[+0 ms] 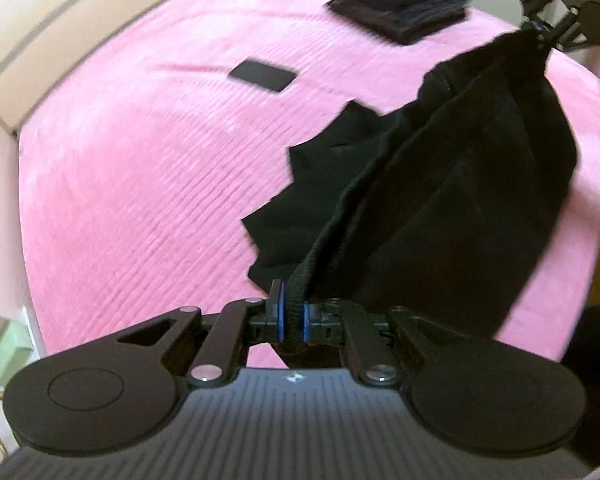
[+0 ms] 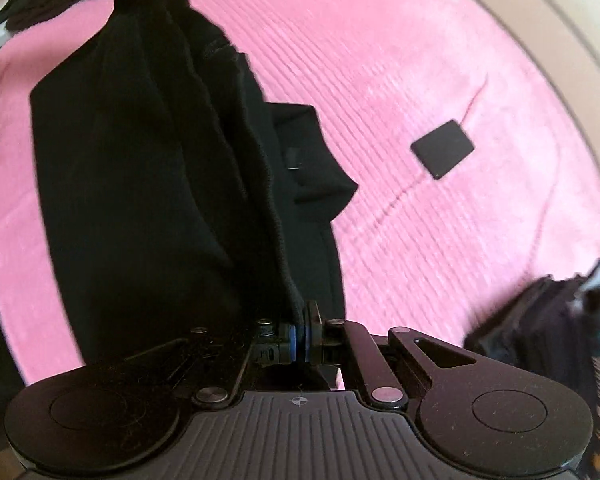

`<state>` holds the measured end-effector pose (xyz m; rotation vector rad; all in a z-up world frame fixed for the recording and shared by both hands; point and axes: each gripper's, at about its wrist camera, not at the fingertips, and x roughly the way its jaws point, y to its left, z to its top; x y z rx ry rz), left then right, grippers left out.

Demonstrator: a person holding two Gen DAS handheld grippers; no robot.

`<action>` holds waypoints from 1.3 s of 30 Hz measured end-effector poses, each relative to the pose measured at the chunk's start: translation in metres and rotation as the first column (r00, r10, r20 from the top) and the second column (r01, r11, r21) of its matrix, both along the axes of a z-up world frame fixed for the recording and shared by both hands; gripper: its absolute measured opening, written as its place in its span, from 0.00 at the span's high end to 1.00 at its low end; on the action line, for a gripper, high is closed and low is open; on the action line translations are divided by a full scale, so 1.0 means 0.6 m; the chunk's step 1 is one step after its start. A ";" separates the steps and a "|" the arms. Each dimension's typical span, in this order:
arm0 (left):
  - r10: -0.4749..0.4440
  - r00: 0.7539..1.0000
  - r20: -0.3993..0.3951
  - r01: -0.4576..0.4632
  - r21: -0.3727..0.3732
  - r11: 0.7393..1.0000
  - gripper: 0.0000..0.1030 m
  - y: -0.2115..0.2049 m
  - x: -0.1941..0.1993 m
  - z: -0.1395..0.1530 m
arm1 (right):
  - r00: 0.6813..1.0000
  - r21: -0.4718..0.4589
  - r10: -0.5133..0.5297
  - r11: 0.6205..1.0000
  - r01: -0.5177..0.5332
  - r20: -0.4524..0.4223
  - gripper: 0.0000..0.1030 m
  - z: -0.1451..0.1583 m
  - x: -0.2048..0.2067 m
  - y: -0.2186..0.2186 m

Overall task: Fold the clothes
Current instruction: 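Lift the jacket with both grippers and fold it in half onto itself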

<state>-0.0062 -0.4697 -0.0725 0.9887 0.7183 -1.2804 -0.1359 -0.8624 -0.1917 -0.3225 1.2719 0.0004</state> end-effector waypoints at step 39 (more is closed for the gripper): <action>0.112 0.964 -0.240 -0.100 0.063 0.993 0.80 -0.218 0.113 -0.279 | 0.576 0.600 -0.812 0.414 0.685 -0.097 0.48 -0.185 -0.146 -0.162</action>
